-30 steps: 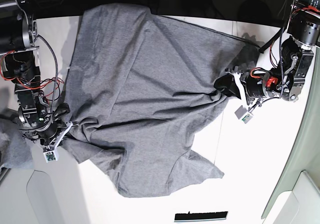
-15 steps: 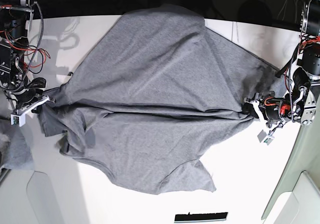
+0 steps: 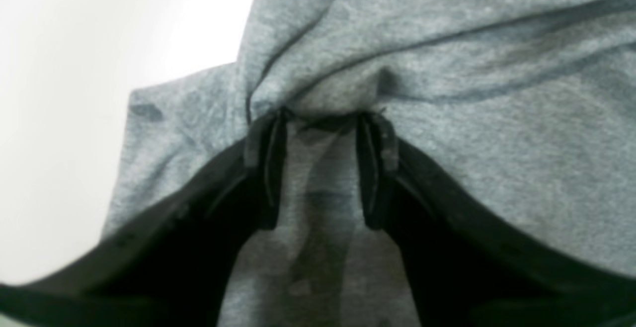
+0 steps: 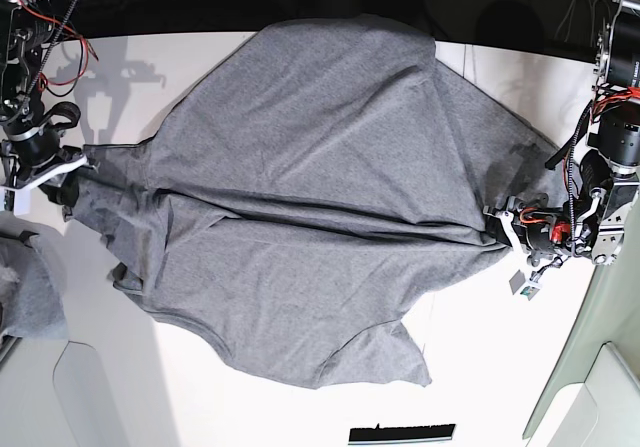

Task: Layout the t-shirt on the table in an organized manner, then fold the t-shirt properly
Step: 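Stretch the shirt between both grippers and lay it flatter, then regrasp the shirt edges with both grippers and pull them apart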

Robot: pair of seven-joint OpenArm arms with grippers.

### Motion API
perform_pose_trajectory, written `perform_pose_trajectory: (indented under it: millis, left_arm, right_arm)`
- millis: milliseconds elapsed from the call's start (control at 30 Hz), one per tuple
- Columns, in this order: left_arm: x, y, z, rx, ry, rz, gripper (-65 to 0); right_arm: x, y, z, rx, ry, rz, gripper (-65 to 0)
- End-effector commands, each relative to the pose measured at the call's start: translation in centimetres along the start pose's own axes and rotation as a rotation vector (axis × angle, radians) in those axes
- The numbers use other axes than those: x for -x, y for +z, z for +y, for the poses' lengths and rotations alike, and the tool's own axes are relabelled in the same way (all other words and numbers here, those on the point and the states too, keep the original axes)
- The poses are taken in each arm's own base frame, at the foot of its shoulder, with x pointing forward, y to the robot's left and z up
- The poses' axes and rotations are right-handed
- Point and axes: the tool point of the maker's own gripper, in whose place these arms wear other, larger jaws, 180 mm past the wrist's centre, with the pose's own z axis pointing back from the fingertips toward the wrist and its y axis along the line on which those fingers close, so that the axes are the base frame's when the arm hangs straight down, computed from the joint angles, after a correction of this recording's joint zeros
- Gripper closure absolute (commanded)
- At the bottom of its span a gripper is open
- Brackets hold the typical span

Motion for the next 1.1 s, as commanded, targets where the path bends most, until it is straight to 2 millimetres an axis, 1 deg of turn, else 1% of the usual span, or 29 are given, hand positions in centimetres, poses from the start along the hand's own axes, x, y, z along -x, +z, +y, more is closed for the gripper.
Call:
perform_pose_trajectory:
  millis: [0,33,67,100,200,267,300,367,467,500,600,733,833,933,1067]
  left_arm:
    - [-1.2,0.9,0.5,0.006,-0.005,-0.027,-27.1]
    - [-1.6,1.0,0.0,0.031,-0.009,-0.04,-27.1]
    - [-1.8,1.1,-0.5,0.054,-0.011,-0.046,-27.1]
    - [-2.1,1.2,-0.8,0.069,-0.012,-0.051,-27.1]
    - [-2.7,1.6,-1.7,0.105,-0.004,-0.06,-27.1]
    - [-3.1,1.7,-2.2,0.125,0.006,-0.071,-27.1]
    - [-3.2,1.8,-2.4,0.135,0.015,-0.078,-27.1]
    - [-3.4,1.8,-2.5,0.144,0.022,-0.086,-27.1]
    - [-3.4,1.8,-2.5,0.143,0.022,-0.086,-27.1]
    - [-3.4,1.8,-2.5,0.142,0.022,-0.086,-27.1]
    - [-3.2,1.7,-2.6,0.144,0.022,-0.083,-27.1]
    - [-3.1,1.7,-2.5,0.139,0.019,-0.08,-27.1]
    - [-2.8,1.6,-2.1,0.117,0.0,-0.067,-27.1]
    - [-2.6,1.5,-1.7,0.095,-0.018,-0.056,-27.1]
    - [-2.8,1.5,-1.7,0.092,-0.021,-0.067,-27.1]
  right_arm:
    - [-2.9,-0.1,0.1,-0.007,0.012,-0.069,-19.4]
    - [-3.7,-0.3,0.4,-0.013,0.012,-0.08,-23.5]
    - [-4.4,-0.6,0.7,-0.019,0.008,-0.09,-26.0]
    - [-5.1,-0.9,1.1,-0.024,0.003,-0.101,-27.0]
    - [-7.2,-1.7,2.4,-0.042,-0.016,-0.15,-26.9]
    - [-7.5,-2.6,3.1,-0.041,-0.006,-0.147,-24.8]
    - [-7.2,-3.1,3.2,-0.037,0.005,-0.131,-21.5]
    - [-5.9,-4.3,3.1,-0.024,0.024,-0.08,-12.5]
    - [-2.9,-5.7,2.0,0.015,0.059,0.023,-1.4]
    - [-2.0,-5.9,1.5,0.029,0.064,0.053,0.0]
    - [0.5,-6.1,0.6,0.051,0.076,0.126,0.0]
    - [3.4,-5.2,-0.1,0.063,0.085,0.198,0.0]
    - [5.1,-3.6,-0.2,0.065,0.09,0.225,0.0]
    - [5.9,-1.4,-0.4,0.067,0.082,0.208,0.0]
    - [5.8,1.5,-0.8,0.076,0.079,0.169,0.0]
